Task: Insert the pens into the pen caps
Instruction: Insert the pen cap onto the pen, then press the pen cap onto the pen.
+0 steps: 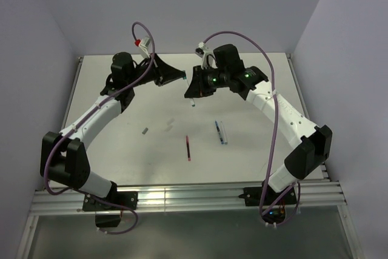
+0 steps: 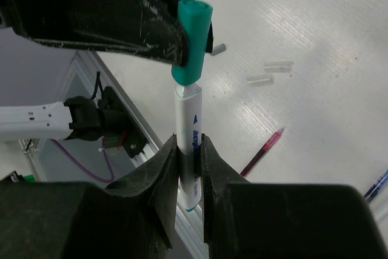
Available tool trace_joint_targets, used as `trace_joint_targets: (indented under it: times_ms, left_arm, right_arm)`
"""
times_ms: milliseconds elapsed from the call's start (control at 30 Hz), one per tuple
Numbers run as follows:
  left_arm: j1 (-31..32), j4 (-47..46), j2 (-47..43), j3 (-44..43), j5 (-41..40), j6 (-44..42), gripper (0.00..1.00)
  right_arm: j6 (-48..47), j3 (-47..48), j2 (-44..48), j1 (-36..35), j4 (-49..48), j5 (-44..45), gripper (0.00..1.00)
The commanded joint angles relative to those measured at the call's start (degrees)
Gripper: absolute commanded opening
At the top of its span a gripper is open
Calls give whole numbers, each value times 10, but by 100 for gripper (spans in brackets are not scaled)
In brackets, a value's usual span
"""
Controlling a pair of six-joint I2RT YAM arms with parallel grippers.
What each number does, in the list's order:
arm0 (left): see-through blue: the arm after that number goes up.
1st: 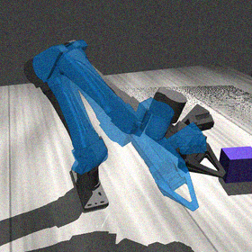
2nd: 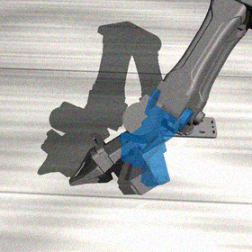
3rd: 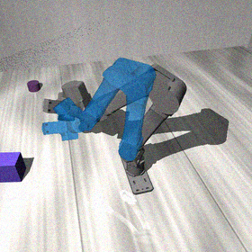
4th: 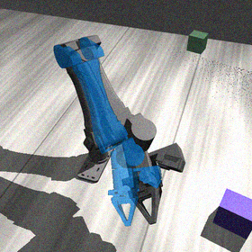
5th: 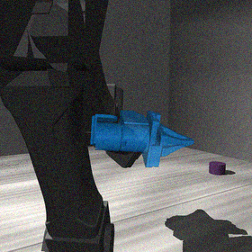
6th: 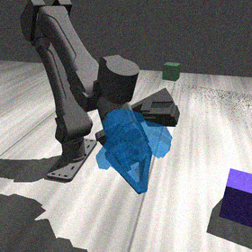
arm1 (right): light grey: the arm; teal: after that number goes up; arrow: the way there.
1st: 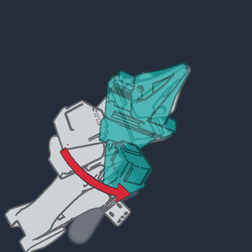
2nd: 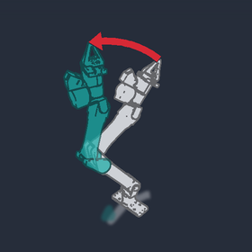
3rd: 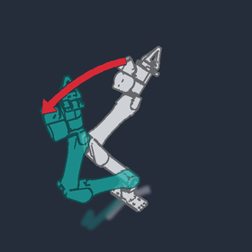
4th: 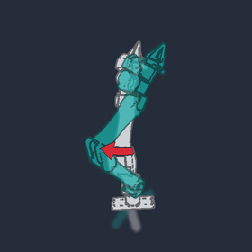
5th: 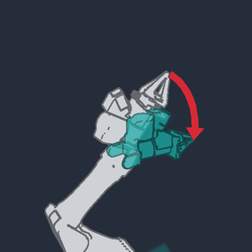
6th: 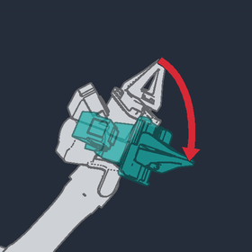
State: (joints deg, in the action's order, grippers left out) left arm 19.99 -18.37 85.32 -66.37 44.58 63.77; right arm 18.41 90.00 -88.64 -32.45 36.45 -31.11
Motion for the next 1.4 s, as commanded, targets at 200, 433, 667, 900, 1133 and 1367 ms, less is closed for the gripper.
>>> trace_joint_targets:
  times_ms: [200, 433, 667, 900, 1133, 1367]
  left_arm:
    - [8, 46, -16, -48, 12, -91, 0]
    - [12, -19, -30, -15, 39, -59, 0]
    - [15, -39, -31, 4, 50, -36, 0]
    - [26, -80, -36, 43, 45, 7, 0]
    - [42, -134, -42, 81, 48, 40, 0]
    - [62, -103, -36, 69, 41, 13, 0]
  right_arm:
    - [53, 113, -35, 37, -25, -22, 0]
    - [88, 155, -45, 41, -77, -72, 0]
    - [75, 191, -48, 56, -86, -51, 0]
    - [61, 192, -42, 58, -115, -10, 0]
    - [73, 204, -54, 58, -145, 1, 0]
    - [95, 219, -68, 57, -165, 12, 0]
